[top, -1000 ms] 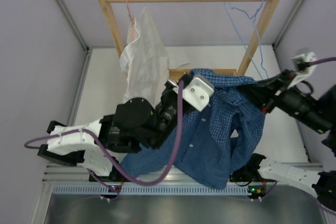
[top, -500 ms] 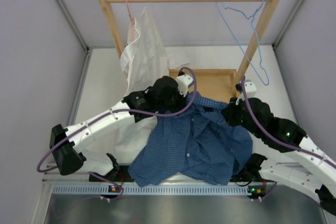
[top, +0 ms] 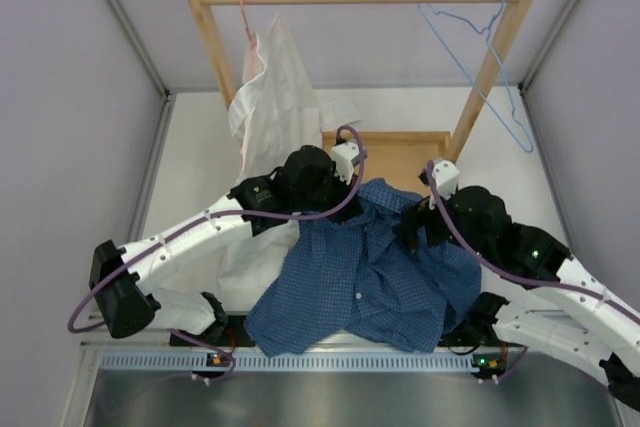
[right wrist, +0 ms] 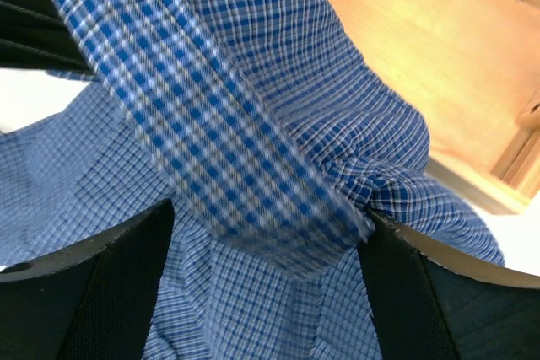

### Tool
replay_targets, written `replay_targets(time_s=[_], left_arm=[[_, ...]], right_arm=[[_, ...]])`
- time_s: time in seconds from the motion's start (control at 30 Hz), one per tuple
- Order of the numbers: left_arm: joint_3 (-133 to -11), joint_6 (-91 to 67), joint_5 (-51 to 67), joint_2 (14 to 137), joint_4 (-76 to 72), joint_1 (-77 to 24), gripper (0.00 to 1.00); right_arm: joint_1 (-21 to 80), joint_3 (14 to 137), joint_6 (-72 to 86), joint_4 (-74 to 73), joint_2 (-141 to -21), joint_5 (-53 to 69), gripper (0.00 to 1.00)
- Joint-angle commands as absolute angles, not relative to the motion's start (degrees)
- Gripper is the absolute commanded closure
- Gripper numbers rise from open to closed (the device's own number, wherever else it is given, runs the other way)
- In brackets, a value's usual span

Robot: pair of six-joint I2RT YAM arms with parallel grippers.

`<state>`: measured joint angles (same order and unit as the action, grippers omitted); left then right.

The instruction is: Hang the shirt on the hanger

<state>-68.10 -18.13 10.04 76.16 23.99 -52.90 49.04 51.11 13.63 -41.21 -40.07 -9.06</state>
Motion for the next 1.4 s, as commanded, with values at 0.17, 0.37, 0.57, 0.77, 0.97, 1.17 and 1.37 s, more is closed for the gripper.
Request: replay_targets(time_s=[0.17,0.37,0.57,0.77,0.97,1.17,1.37], left_arm=[[-70.84,-19.07,13.53,75.59,24.61,-52.82,1.00],[-70.75,-18.11,12.39,75.76,26.27,-52.82,1.00],[-73.38,-17.84,12.13,77.08,28.73,-52.82,1.00],[-76.72,-16.70,11.77,78.05,31.37,-52.82,1.00],[-77.69,-15.82,16.08,78.05,31.55,-52.91,1.00],[-78.22,-14.33,16.27,77.26,31.64,-52.82,1.00],[-79.54,-13.45,5.02,73.76,29.99,-52.82,0.02]], right_arm=[[48.87,57.38,2.11,-31.73,-46.48,-13.78,0.32],[50.01,62.14,2.20,-37.70,-49.57,-22.83,0.38],[50.71,63.36,1.58,-41.73,-52.19,-25.31,0.22],[54.40,64.43,0.45,-44.32,-52.21,-23.48,0.16],[55.20,63.89,-6.15,-37.97,-54.48,-22.14,0.33],[55.11,64.34,-7.03,-34.63,-58.45,-27.33,1.00],[54.76,61.09,1.65,-36.03,-50.64,-31.99,1.00]])
